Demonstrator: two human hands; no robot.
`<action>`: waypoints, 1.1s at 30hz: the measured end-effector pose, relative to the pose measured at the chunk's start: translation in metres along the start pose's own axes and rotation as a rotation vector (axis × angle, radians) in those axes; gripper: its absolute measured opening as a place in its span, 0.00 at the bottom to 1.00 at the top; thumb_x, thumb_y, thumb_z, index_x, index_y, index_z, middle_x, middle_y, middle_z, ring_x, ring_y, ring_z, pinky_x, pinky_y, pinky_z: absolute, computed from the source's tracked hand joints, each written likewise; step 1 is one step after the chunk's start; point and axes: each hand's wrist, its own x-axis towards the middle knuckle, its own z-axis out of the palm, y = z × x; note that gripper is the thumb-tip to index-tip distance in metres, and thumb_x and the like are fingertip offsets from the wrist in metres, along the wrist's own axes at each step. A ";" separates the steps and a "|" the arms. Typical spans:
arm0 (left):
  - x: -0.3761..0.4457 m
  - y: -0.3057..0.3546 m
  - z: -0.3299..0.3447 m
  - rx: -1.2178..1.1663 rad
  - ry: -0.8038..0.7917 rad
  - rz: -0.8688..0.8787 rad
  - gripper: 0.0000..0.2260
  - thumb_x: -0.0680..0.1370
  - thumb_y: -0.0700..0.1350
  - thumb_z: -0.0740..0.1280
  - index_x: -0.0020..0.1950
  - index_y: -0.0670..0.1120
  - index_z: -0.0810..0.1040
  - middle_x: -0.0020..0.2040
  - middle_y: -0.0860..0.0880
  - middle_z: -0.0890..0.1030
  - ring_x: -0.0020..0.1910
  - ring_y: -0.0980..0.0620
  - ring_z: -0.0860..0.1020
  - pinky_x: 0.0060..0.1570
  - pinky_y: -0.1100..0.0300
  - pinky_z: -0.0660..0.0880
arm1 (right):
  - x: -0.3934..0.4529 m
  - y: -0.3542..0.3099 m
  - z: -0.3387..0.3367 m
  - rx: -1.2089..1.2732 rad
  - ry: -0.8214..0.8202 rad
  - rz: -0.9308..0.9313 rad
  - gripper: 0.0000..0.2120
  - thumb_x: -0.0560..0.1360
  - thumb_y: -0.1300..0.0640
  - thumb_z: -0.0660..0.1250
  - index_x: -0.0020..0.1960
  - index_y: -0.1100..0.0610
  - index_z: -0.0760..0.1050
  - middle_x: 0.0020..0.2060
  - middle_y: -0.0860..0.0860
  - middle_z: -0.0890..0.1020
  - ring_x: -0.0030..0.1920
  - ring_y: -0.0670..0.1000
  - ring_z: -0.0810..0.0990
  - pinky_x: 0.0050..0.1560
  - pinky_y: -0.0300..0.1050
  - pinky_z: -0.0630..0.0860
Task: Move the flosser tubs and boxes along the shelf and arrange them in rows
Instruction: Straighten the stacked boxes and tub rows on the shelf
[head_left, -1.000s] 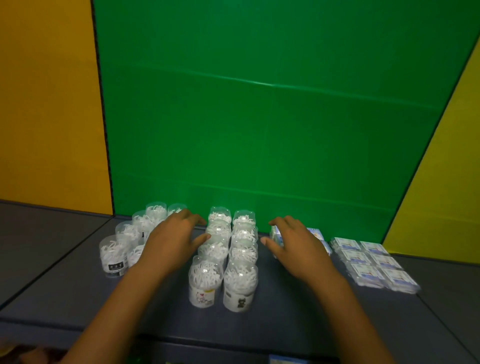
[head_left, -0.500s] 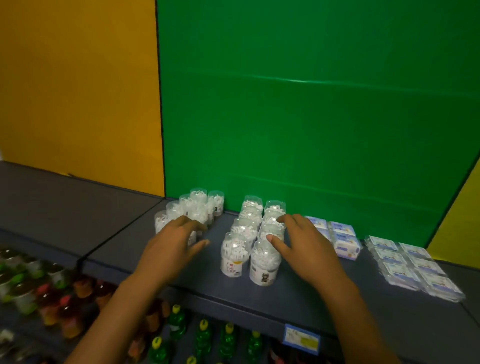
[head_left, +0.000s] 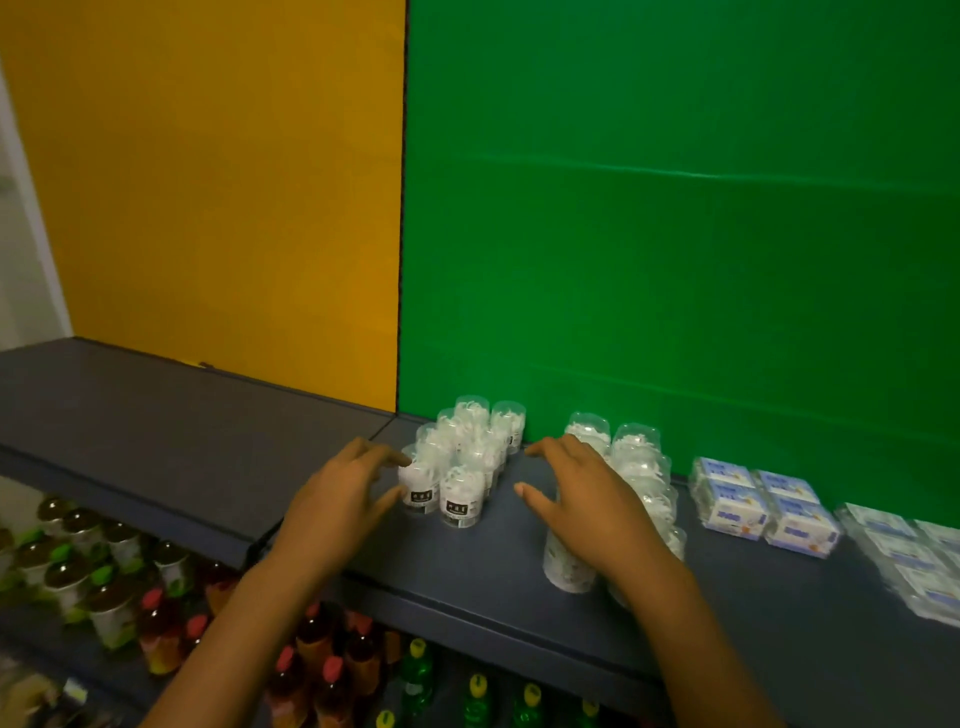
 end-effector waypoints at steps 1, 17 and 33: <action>0.007 -0.007 0.001 -0.016 -0.007 0.020 0.12 0.75 0.49 0.71 0.57 0.56 0.77 0.55 0.52 0.75 0.50 0.53 0.78 0.43 0.55 0.77 | 0.005 -0.004 0.005 0.012 -0.006 0.010 0.20 0.79 0.43 0.62 0.68 0.49 0.68 0.62 0.48 0.73 0.62 0.50 0.72 0.57 0.46 0.73; 0.055 -0.065 0.053 -0.330 -0.039 0.196 0.13 0.69 0.48 0.76 0.52 0.53 0.79 0.56 0.53 0.74 0.51 0.55 0.75 0.51 0.61 0.73 | 0.042 -0.040 0.079 0.164 -0.036 0.175 0.18 0.75 0.50 0.71 0.63 0.45 0.72 0.57 0.45 0.71 0.51 0.44 0.73 0.54 0.40 0.74; 0.080 -0.077 0.062 -0.438 -0.215 0.199 0.34 0.69 0.58 0.73 0.72 0.55 0.67 0.70 0.54 0.63 0.64 0.62 0.63 0.66 0.63 0.64 | 0.061 -0.032 0.076 0.164 -0.075 0.266 0.34 0.71 0.40 0.72 0.73 0.41 0.63 0.69 0.43 0.65 0.66 0.45 0.68 0.67 0.43 0.68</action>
